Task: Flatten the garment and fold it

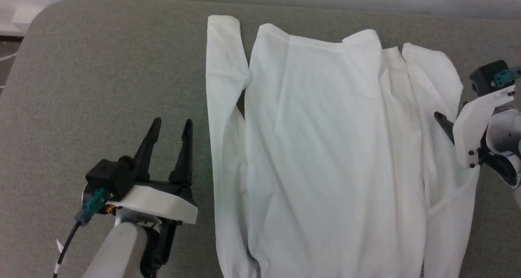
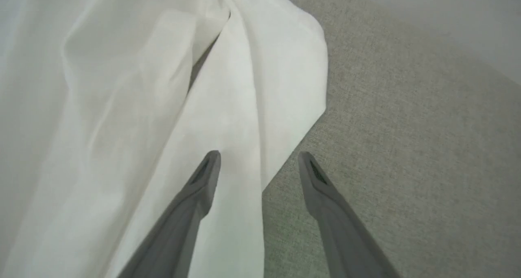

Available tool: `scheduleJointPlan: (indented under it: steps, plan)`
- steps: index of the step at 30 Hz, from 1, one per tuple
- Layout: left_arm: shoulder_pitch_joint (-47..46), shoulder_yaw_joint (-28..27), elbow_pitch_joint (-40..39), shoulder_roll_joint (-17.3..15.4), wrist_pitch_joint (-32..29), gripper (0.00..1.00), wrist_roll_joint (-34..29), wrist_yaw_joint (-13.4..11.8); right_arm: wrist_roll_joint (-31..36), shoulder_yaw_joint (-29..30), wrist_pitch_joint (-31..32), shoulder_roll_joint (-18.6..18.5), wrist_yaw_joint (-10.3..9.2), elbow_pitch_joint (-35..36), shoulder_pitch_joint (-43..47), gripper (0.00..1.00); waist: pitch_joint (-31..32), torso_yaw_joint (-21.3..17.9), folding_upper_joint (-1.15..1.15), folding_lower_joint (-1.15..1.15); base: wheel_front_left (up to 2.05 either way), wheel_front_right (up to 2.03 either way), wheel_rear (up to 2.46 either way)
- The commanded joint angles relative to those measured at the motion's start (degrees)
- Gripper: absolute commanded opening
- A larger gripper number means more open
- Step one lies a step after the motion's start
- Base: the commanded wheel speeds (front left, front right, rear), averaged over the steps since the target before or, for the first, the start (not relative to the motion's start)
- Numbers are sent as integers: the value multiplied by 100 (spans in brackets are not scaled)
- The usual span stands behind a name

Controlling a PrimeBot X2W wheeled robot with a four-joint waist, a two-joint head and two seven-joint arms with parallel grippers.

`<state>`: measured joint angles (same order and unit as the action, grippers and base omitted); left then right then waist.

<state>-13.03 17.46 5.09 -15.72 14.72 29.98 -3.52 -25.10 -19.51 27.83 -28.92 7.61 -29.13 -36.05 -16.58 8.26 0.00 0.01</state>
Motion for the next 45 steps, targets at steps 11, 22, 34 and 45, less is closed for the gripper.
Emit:
scheduleJointPlan:
  steps: [11,22,34,45]
  plan:
    - [-12,-404,298,337,28,100,-329,362,-422,-696,-832,-157,-12,-1044,-314,0,-160,247,0,-1,0,0,0]
    - [366,-707,472,448,28,100,-441,479,-885,510,-2214,-366,-12,-1482,60,0,624,-201,0,-1,0,0,0]
    - [900,-864,406,510,28,100,-464,452,-376,1956,-2780,-658,-12,-1292,505,0,1345,-542,0,-1,0,0,0]
    - [1295,-854,239,486,-38,100,-406,354,325,2061,-2625,577,-12,1905,1467,0,1719,-528,0,-1,0,0,0]
